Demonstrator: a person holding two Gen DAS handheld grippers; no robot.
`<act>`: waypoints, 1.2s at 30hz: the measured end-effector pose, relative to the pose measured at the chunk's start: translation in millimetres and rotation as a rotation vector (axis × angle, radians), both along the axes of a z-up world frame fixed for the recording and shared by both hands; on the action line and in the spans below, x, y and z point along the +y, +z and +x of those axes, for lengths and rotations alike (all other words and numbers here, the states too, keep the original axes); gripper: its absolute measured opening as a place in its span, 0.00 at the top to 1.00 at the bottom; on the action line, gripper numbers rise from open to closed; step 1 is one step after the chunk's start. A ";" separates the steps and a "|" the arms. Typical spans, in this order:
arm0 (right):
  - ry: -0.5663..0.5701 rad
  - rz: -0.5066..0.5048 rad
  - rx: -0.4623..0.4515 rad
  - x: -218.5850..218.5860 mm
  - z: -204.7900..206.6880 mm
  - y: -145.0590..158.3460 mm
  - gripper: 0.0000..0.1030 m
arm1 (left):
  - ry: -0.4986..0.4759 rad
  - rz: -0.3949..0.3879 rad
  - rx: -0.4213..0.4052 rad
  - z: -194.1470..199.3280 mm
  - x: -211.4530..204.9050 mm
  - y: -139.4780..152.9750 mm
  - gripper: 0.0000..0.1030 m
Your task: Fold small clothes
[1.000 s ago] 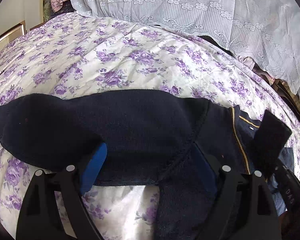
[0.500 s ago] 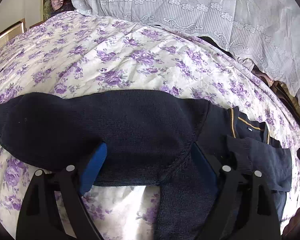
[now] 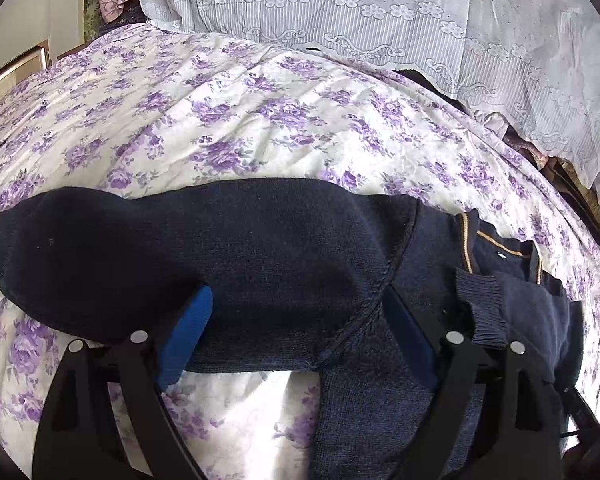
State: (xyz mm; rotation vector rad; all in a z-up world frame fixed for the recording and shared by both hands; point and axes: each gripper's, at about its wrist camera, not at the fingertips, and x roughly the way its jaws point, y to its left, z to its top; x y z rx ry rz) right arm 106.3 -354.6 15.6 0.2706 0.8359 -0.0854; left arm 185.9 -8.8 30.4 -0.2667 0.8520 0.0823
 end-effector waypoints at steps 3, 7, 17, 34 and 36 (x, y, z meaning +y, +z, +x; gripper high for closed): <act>0.024 0.006 -0.082 21.6 -9.8 35.0 0.90 | 0.003 -0.011 0.009 -7.5 5.6 3.2 0.18; 0.228 -0.076 -0.105 99.8 11.7 51.6 0.91 | 0.021 -0.096 -0.007 -28.7 31.6 17.3 0.18; 0.229 0.035 -0.131 78.5 -9.7 43.5 0.84 | 0.160 -0.536 0.042 -48.5 154.6 -13.9 0.18; -0.079 0.174 -0.322 -62.0 -90.0 29.9 0.75 | 0.314 -0.422 0.002 -53.3 181.1 -8.5 0.92; -0.085 0.184 -0.324 -63.9 -94.9 30.2 0.75 | 0.279 -0.328 -0.008 -55.3 168.5 5.7 0.92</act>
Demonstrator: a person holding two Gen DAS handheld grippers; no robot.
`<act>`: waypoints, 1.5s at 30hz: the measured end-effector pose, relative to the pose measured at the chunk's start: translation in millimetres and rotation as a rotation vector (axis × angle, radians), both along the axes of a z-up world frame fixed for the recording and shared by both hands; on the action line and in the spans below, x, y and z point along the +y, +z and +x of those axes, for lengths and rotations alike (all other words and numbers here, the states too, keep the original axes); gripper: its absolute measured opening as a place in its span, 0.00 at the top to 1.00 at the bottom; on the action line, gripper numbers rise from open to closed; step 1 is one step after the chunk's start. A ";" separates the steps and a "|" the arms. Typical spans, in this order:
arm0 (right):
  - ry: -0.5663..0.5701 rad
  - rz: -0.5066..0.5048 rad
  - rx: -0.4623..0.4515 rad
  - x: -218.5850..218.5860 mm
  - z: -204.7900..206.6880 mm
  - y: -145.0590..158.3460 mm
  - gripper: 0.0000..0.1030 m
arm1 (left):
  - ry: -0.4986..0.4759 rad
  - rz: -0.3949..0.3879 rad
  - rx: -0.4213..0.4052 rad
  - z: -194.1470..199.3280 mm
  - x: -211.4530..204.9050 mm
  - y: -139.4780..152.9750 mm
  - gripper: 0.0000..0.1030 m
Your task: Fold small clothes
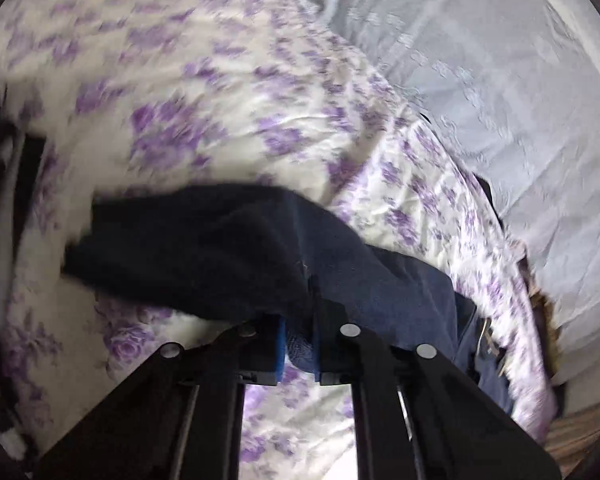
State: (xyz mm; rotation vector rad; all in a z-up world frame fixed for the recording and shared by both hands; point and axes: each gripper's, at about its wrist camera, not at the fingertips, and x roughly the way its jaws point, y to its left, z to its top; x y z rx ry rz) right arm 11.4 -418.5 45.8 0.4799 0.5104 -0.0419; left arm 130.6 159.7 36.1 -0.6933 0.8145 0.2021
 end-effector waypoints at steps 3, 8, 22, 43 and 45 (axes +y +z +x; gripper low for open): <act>0.003 0.000 -0.006 1.6 -0.9 1.4 0.75 | -0.039 0.080 -0.011 4.2 -16.7 23.2 0.92; -0.002 -0.004 -0.026 4.7 -5.7 5.5 0.75 | -0.105 0.203 -0.032 10.4 -46.9 52.7 0.92; -0.107 0.031 -0.102 -19.8 -18.5 23.1 0.69 | -0.361 0.398 -0.132 33.3 -181.4 112.5 0.92; -0.174 0.121 -0.108 -50.7 -22.5 22.6 0.68 | -0.698 0.596 -0.080 50.1 -396.9 54.8 0.92; -0.172 0.126 -0.101 -51.0 -21.1 20.7 0.68 | -0.748 0.657 -0.024 54.2 -418.2 26.5 0.89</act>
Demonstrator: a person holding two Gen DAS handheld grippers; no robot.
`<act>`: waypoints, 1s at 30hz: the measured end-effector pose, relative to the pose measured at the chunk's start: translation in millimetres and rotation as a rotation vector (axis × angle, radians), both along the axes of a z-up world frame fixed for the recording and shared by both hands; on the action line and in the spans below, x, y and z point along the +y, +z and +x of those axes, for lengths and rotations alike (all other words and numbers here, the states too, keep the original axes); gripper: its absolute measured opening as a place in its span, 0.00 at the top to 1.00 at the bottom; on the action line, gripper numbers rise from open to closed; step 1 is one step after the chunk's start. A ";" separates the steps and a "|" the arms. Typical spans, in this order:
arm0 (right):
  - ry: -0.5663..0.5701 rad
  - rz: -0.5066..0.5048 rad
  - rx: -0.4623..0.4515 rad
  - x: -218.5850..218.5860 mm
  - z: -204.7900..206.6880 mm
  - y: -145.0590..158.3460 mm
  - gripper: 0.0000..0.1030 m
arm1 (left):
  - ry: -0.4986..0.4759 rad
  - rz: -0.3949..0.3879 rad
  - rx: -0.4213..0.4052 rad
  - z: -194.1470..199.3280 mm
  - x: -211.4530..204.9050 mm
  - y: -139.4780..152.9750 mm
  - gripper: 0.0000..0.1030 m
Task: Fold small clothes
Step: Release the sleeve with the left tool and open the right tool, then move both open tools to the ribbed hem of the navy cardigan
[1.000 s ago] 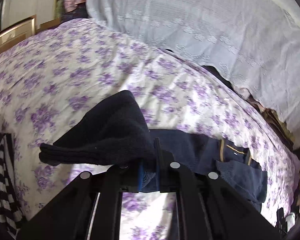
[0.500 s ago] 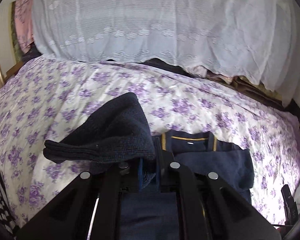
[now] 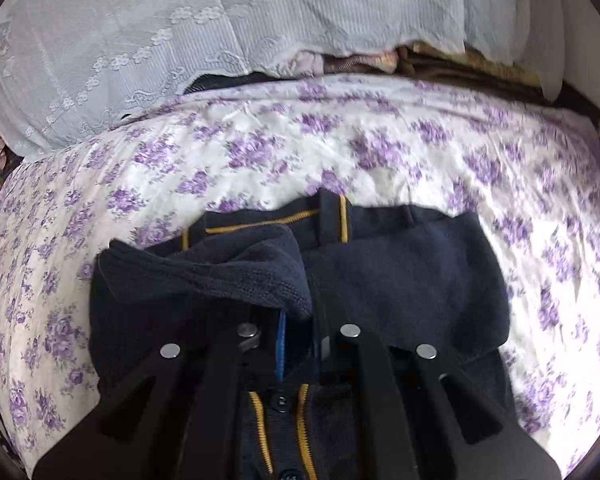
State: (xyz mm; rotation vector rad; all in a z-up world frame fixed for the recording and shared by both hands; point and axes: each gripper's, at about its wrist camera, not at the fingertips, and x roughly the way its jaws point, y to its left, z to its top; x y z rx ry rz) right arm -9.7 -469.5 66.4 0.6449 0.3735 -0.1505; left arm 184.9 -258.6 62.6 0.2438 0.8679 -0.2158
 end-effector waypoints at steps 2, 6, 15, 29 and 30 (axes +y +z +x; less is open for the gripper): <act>0.003 0.003 0.013 -0.4 2.5 -2.7 0.68 | -0.021 0.086 0.044 -0.6 -13.7 -25.7 0.60; 0.005 0.011 0.028 -2.8 6.0 -6.5 0.67 | -0.048 0.204 -0.060 -29.3 -15.3 -28.5 0.07; 0.123 -0.046 0.066 22.5 20.1 -10.8 0.67 | -0.089 0.093 -0.140 -71.7 80.7 27.2 0.04; 0.549 -0.680 0.206 246.4 131.2 17.5 0.50 | 0.310 -0.153 0.052 15.8 207.2 -53.2 0.04; 0.556 -0.728 0.232 258.5 142.7 13.4 0.50 | 0.304 -0.134 0.049 17.1 204.0 -51.6 0.04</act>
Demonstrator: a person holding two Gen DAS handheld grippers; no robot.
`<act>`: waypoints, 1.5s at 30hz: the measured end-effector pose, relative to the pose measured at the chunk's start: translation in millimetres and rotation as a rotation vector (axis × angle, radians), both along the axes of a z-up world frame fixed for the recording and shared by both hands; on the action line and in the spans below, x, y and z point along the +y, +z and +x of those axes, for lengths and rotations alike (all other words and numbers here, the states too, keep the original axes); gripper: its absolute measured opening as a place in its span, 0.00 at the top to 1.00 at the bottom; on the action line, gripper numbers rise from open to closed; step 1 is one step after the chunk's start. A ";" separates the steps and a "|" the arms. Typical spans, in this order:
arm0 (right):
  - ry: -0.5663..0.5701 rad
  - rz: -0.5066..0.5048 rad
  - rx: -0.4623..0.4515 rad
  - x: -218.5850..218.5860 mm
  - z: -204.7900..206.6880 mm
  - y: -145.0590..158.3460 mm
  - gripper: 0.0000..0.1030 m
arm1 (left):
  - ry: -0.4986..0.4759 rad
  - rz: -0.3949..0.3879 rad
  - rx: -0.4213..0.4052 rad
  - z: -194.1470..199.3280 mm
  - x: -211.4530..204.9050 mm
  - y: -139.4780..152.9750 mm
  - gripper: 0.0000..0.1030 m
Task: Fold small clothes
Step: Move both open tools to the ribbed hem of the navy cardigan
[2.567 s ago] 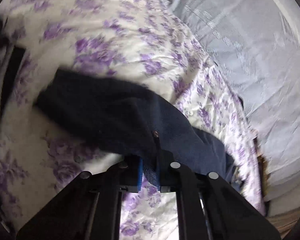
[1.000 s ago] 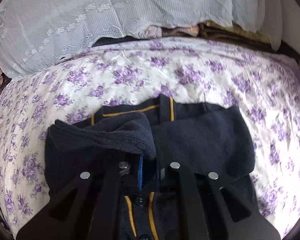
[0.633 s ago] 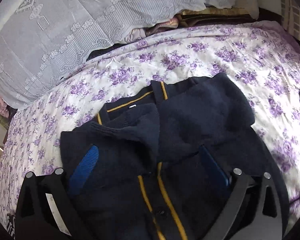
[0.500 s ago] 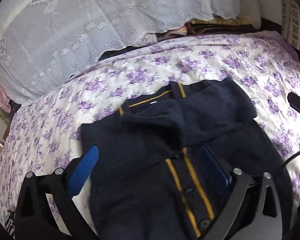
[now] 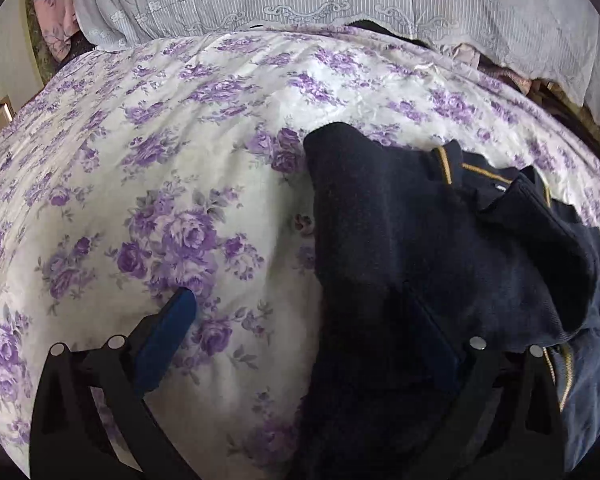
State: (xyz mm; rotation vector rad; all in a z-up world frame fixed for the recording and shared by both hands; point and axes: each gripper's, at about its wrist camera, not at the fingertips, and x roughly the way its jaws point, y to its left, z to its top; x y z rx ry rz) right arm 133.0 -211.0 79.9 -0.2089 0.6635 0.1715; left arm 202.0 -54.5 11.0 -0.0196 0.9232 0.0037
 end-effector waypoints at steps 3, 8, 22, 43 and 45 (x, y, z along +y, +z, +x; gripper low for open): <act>-0.048 -0.127 0.040 22.3 33.1 -16.4 0.52 | -0.003 -0.021 0.005 3.0 1.4 -0.6 0.04; -0.219 0.102 0.059 -32.6 41.4 -16.4 0.90 | 0.002 0.006 0.006 5.3 -1.2 -0.9 0.04; -0.376 0.506 -0.024 -166.4 -19.3 -8.7 0.73 | 0.017 -0.078 -0.079 -7.4 5.5 35.3 0.04; -0.305 0.446 0.174 -144.1 -15.4 -50.1 0.75 | -0.127 -0.071 0.064 -10.1 -21.0 2.7 0.05; -0.259 0.507 0.078 -151.9 -54.0 -20.5 0.74 | -0.131 -0.098 0.021 -42.0 -2.4 19.7 0.05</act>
